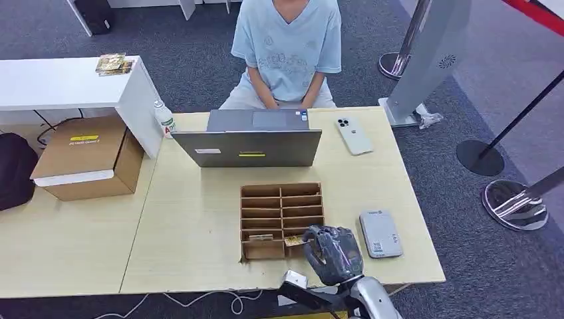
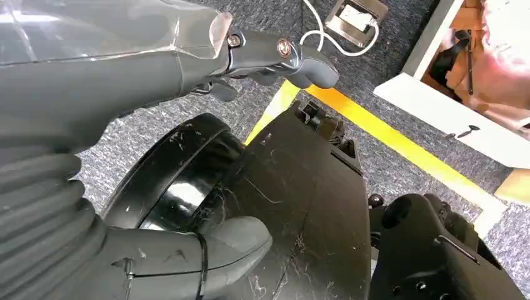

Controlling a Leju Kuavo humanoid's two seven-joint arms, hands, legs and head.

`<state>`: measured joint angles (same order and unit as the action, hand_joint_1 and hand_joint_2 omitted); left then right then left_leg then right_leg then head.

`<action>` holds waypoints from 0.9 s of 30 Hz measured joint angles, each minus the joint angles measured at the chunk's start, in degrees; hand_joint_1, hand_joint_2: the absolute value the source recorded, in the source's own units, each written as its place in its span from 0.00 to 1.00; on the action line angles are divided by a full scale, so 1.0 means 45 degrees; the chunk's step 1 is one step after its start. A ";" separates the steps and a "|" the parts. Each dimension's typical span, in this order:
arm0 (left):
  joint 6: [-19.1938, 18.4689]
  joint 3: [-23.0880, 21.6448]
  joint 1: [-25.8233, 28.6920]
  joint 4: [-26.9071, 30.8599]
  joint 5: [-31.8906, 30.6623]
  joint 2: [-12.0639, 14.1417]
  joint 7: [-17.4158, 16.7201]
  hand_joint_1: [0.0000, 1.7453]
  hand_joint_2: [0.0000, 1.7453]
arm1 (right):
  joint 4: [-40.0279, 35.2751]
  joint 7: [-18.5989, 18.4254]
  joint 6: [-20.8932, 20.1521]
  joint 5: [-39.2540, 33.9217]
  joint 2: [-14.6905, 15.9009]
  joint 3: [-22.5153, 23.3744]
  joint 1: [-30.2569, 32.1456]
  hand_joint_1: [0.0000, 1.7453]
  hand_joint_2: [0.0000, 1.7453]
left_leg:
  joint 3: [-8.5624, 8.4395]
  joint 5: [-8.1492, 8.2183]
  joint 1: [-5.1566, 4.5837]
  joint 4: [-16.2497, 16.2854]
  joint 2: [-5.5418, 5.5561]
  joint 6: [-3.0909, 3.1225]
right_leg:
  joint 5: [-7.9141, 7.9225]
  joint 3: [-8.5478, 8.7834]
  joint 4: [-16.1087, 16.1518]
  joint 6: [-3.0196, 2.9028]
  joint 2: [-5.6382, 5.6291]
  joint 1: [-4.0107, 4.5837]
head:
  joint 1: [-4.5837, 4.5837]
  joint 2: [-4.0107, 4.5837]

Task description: Pass the card to the sensor for recognition and then transmit it.

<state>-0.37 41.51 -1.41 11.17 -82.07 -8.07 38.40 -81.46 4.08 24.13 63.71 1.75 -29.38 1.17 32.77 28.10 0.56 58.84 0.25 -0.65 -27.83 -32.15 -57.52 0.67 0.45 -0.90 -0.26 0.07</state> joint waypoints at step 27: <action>-0.0612 -0.1321 0.0113 0.0000 0.1457 0.0617 0.0394 0.00 1.00 | -0.3259 0.2404 -0.1685 -0.6427 0.1029 0.2118 0.1976 1.00 1.00 | 0.0004 0.0001 -0.0003 0.0002 0.0000 0.0001 | 0.0000 -0.0003 0.0001 0.0001 -0.0002 -0.0003 | 0.0005 0.0000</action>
<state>-3.13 35.56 -0.91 11.17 -75.52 -5.29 40.17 -96.12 14.90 16.55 34.79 6.38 -19.85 10.06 32.78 28.11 0.55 58.85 0.25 -0.65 -27.83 -32.17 -57.52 0.68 0.45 -0.91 -0.24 0.07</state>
